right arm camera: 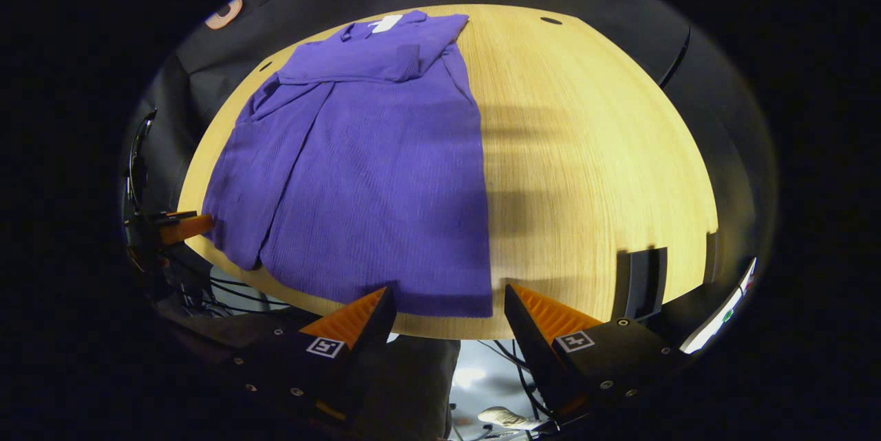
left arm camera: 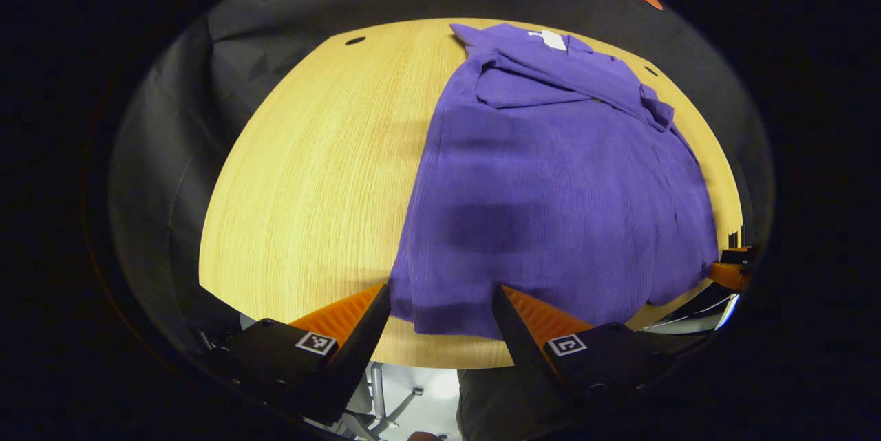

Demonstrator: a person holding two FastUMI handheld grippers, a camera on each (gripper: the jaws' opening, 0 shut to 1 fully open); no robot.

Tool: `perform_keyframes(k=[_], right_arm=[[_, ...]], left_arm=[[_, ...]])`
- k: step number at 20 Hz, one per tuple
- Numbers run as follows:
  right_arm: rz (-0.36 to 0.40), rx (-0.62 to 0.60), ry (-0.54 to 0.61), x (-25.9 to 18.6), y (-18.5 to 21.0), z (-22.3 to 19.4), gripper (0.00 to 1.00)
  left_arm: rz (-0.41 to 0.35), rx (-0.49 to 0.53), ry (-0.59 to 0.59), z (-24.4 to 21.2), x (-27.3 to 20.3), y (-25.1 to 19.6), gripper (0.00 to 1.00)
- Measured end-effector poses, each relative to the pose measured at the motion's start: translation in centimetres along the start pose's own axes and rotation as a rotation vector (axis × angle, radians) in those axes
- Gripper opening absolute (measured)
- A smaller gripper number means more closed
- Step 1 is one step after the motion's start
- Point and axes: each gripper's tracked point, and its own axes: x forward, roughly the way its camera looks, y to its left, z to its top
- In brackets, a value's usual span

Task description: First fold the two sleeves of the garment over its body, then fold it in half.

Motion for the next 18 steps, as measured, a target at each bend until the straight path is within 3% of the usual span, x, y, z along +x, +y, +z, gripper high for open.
perform_keyframes(k=[7, 9, 10, 12, 13, 14, 15, 17, 18], right_arm=[[-0.015, -0.042, 0.073, 0.8, 0.6, 0.1, 0.9], [-0.022, -0.065, 0.088, 1.0, 0.9, 0.3, 0.82], [-0.025, -0.076, 0.096, 1.1, 1.1, 0.4, 0.6], [0.014, -0.094, 0.119, 1.3, 2.3, 0.4, 0.51], [0.03, -0.099, 0.123, 1.4, 2.8, 0.5, 0.53], [0.044, -0.099, 0.122, 1.4, 3.2, 0.7, 0.22], [0.055, -0.09, 0.12, 1.5, 3.5, 0.9, 0.27], [0.067, -0.064, 0.122, 1.7, 3.8, 1.0, 0.13], [0.073, -0.056, 0.119, 1.7, 3.8, 1.3, 0.08]], left_arm=[[-0.031, 0.029, 0.111, -0.2, 1.2, -0.2, 0.95], [-0.035, 0.032, 0.158, 0.0, 1.4, 0.0, 0.95], [-0.036, 0.035, 0.178, -0.1, 1.5, 0.2, 0.94], [-0.036, 0.047, 0.206, 0.3, 1.6, 0.6, 0.82], [-0.04, 0.063, 0.219, 0.5, 1.8, 0.7, 0.69], [-0.039, 0.084, 0.225, 0.8, 1.8, 0.7, 0.57], [-0.028, 0.097, 0.228, 1.1, 2.0, 0.9, 0.42], [-0.031, 0.124, 0.24, 1.4, 2.2, 0.9, 0.19], [-0.04, 0.125, 0.243, 1.5, 2.2, 0.9, 0.16]])
